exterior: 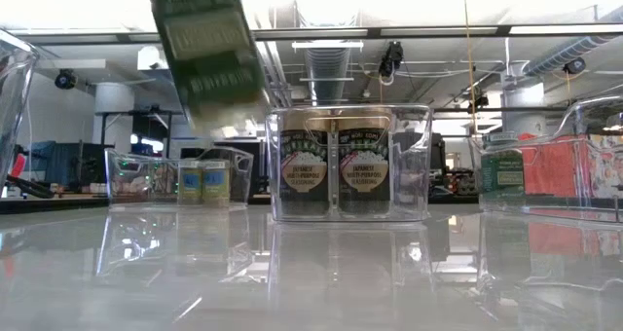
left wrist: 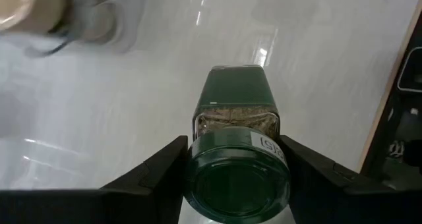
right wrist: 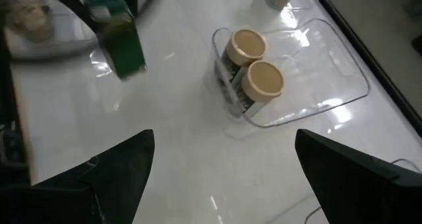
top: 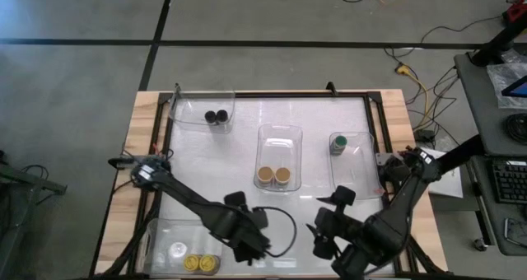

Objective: Sort spices by type
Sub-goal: Put the green seasoning bottle into the middle right transparent bin

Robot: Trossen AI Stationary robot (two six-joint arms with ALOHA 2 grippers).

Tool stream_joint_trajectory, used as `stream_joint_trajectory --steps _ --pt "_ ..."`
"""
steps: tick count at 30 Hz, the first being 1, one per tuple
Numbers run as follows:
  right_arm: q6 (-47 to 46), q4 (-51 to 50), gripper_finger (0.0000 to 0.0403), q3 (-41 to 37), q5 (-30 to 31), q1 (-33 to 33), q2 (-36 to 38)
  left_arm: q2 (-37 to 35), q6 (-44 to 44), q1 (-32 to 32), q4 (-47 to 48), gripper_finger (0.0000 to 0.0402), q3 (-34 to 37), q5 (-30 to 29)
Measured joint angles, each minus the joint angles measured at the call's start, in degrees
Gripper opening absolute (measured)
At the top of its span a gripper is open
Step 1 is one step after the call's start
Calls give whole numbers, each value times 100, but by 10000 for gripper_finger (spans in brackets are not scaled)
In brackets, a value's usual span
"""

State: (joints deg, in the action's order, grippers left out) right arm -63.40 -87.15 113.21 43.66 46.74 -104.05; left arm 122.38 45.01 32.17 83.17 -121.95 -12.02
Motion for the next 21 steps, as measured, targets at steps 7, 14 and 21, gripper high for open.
stream_joint_trajectory --steps 7,14,21 --pt "-327 -112 359 0 -34 490 0 972 -649 -239 47 191 -913 309" --pt "-1022 -114 359 -11 -33 918 0 1325 -942 -467 92 191 -1267 361" --pt "-1454 -96 359 -98 -33 1048 -3 1329 -1375 -772 147 192 -1228 326"
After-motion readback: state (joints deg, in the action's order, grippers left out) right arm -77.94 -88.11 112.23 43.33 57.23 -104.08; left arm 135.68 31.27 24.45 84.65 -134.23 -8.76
